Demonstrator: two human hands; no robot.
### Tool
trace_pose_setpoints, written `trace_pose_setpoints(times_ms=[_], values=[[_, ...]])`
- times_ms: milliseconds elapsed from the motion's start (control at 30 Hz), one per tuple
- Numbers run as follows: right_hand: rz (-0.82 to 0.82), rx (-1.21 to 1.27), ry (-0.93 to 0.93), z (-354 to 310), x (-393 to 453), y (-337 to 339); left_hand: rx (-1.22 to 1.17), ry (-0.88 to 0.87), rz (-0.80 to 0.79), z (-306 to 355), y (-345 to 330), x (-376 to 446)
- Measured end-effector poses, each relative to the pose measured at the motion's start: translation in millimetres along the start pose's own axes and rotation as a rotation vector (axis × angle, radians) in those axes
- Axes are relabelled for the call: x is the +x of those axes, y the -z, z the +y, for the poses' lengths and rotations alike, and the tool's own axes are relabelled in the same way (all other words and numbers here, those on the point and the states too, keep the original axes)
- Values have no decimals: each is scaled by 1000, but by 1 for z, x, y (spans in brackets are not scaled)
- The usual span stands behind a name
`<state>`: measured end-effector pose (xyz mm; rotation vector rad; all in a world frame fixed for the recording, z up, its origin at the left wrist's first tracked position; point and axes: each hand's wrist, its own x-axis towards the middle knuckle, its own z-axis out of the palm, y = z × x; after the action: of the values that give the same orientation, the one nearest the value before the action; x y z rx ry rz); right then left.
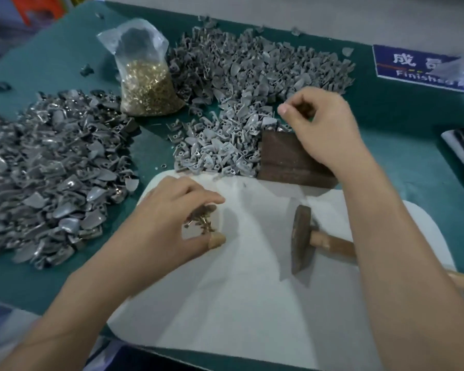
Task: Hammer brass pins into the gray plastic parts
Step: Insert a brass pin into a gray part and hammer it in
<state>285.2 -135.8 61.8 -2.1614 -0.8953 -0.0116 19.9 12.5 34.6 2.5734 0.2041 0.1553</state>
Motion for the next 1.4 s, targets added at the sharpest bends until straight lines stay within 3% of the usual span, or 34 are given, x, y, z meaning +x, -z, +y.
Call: trace_pose_setpoints(times_ms=[233,500,800,1000,1300,1400], values=[[-66,0,101,-26,-10,-19,134,-38,21,0,5,-14],[10,27,136,-38,-15,-28,249,-223,47,8,9,-13],[24,44,135,-41,-14,-20,251,-227,-71,11,11,0],[-50,30,129,-40,-15,-20,33,-41,114,23,7,10],[-222,13,108,-33,-13,-18,209,9,-175,13,10,39],[-237,13,109,-32,-13,-20,155,32,24,10,13,45]])
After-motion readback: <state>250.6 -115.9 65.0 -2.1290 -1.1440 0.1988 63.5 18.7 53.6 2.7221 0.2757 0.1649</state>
